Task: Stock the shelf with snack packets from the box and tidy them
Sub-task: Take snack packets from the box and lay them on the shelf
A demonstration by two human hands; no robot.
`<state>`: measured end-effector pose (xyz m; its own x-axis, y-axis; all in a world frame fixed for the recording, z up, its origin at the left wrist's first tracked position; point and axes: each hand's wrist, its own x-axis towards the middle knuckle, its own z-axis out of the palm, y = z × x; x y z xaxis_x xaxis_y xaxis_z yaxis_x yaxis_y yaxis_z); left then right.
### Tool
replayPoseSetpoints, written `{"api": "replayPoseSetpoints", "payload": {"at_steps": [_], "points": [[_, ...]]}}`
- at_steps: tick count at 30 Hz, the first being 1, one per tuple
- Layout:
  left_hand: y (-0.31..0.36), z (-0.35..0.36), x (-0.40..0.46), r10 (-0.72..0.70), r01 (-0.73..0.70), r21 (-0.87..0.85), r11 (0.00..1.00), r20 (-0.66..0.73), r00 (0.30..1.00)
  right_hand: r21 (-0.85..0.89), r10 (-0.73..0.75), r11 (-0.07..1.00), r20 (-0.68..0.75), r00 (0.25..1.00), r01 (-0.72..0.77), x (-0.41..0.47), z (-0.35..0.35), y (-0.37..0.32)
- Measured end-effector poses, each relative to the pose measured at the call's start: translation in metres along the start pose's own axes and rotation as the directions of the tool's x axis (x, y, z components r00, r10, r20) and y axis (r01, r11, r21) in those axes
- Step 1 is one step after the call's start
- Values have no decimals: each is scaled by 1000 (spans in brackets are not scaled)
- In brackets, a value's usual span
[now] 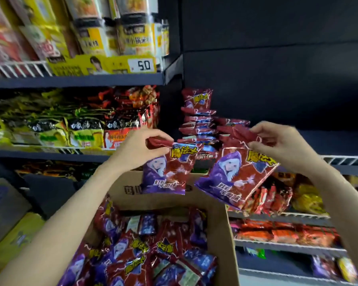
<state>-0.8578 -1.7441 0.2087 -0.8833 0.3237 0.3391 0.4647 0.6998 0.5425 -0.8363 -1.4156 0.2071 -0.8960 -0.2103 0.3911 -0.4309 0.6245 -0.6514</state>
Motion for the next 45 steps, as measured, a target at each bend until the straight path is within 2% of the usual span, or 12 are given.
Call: {"api": "replayPoseSetpoints", "payload": {"at_steps": [2, 5, 9, 13, 19, 25, 30, 35, 38, 41, 43, 45], "points": [[20, 0, 22, 101, -95, 200, 975, -19, 995, -46, -23, 999, -69, 997, 20, 5, -28, 9], [49, 3, 53, 222, -200, 356, 913, -24, 975, -95, -35, 995, -233, 972, 13, 18, -63, 28], [72, 6, 94, 239, -221, 491, 843, 27, 971, -73, -23, 997, -486, 874, -14, 49, -92, 60], [88, 12, 132, 231, -190, 420, 887, -49, 972, -52, 4, 998, -624, 782, -46, 87, -103, 83], [82, 34, 189, 151, -52, 283, 958, -338, 929, -95, -32, 995, -605, 796, -32, 143, -84, 112], [68, 63, 245, 78, 18, 162, 987, -564, 822, -129, -33, 990, -567, 823, -49, 187, -47, 150], [58, 87, 288, 20, 76, 111, 991, -680, 733, -251, -58, 966, -417, 907, -53, 211, -10, 180], [31, 117, 323, 94, 68, 223, 972, -642, 761, -356, -114, 932, -107, 988, 69, 223, 21, 196], [14, 134, 339, 102, 67, 237, 969, -632, 769, -321, -122, 934, 125, 985, 156, 225, 27, 210], [8, 148, 349, 86, 41, 182, 983, -638, 765, -268, -80, 948, 321, 944, 171, 227, 24, 218], [8, 160, 353, 59, 18, 120, 993, -611, 790, -218, -74, 961, 379, 922, 167, 228, 21, 220], [7, 178, 355, 68, -23, 92, 996, -520, 851, -219, -83, 959, 384, 920, 178, 228, 19, 219]]}}
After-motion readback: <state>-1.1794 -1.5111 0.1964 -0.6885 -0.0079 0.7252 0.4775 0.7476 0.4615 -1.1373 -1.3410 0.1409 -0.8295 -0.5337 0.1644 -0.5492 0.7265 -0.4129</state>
